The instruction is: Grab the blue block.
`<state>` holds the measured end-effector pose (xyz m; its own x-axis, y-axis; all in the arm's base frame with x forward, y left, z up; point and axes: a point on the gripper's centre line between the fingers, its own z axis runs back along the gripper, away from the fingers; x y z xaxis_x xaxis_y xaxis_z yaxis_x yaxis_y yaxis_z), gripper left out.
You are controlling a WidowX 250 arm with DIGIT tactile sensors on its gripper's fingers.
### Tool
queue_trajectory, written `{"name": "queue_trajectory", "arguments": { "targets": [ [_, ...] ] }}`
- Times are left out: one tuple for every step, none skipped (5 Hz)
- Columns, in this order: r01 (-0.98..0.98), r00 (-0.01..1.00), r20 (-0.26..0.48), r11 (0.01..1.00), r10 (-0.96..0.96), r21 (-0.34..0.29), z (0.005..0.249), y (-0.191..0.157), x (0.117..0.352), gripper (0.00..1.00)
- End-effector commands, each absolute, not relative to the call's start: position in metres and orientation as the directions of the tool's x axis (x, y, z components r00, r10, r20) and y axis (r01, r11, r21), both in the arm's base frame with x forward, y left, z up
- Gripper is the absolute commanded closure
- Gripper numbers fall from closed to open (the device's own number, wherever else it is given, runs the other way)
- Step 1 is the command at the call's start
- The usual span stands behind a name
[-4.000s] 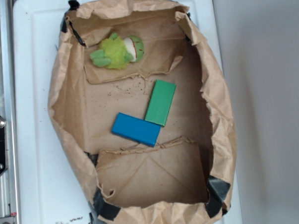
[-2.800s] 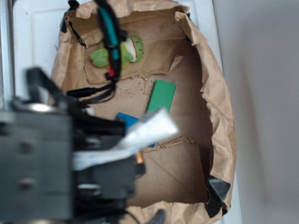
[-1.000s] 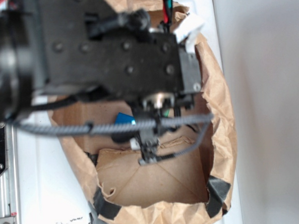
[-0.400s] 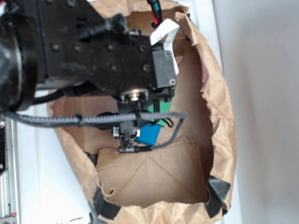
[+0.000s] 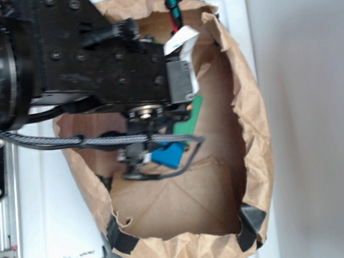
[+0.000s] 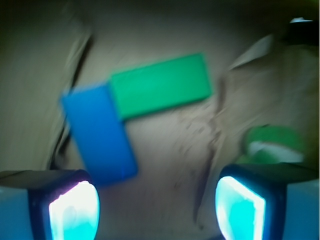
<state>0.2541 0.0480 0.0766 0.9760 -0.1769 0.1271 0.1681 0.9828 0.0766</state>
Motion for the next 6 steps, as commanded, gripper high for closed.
{"name": "queue_trajectory", "arguments": {
  "targets": [
    [0.250,0.949,0.178,0.966,-0.259,0.069,0.088,0.047,0.243,0.00],
    [0.260,0.942,0.193,0.960,-0.275,0.100,0.077,0.043,0.247,0.00],
    [0.241,0.944,0.201,0.963,-0.262,0.120,0.071,0.042,0.258,0.00],
    [0.247,0.941,0.209,0.962,-0.266,0.113,0.070,0.037,0.262,0.00],
    [0.255,0.942,0.198,0.962,-0.270,0.098,0.066,0.029,0.268,0.00],
    [0.288,0.939,0.172,0.954,-0.299,0.087,0.063,0.018,0.262,0.00]
  ]
}}
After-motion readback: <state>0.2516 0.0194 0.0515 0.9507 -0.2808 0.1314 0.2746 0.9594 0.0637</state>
